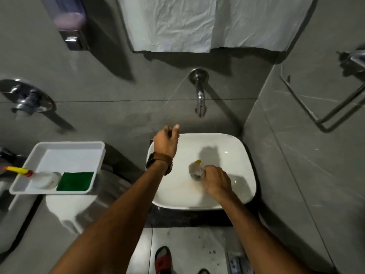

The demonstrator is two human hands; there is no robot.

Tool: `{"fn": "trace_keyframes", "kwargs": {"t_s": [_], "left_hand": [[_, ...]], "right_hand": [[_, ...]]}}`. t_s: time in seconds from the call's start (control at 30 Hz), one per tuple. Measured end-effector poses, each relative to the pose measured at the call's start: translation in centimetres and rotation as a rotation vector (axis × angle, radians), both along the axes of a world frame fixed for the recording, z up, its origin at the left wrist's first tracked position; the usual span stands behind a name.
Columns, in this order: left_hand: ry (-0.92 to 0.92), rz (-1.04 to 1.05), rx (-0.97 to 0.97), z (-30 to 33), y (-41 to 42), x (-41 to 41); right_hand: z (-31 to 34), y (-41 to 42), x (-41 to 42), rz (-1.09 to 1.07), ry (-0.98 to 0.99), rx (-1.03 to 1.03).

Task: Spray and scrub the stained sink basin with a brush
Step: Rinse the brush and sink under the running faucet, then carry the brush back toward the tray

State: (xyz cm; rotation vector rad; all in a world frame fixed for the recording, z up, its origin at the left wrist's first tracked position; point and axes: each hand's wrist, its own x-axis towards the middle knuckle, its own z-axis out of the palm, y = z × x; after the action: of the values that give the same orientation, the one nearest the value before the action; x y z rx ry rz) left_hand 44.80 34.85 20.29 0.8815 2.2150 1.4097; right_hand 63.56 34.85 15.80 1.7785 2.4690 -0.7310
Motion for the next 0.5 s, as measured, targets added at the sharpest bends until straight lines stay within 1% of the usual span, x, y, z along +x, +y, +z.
{"fn": "trace_keyframes", "kwargs": {"t_s": [0.1, 0.23, 0.3, 0.4, 0.5], "left_hand": [[0.000, 0.146, -0.017, -2.2, -4.6, -3.4], [-0.017, 0.356, -0.052, -3.7, -10.3, -9.4], [-0.032, 0.483, -0.029, -4.5, -13.4, -13.1], [-0.050, 0.607, -0.049, -6.3, -17.7, -19.0], [-0.098, 0.742, -0.043, -8.9, -22.3, -25.5]], "right_hand": [[1.3, -1.3, -3.8, 0.084, 0.081, 0.007], [3.2, -3.3, -10.7, 0.212, 0.180, 0.061], [3.6, -4.6, -15.4, 0.287, 0.219, 0.078], [3.3, -6.5, -22.7, 0.368, 0.245, 0.083], [1.3, -8.9, -31.1, 0.489, 0.247, 0.056]]}}
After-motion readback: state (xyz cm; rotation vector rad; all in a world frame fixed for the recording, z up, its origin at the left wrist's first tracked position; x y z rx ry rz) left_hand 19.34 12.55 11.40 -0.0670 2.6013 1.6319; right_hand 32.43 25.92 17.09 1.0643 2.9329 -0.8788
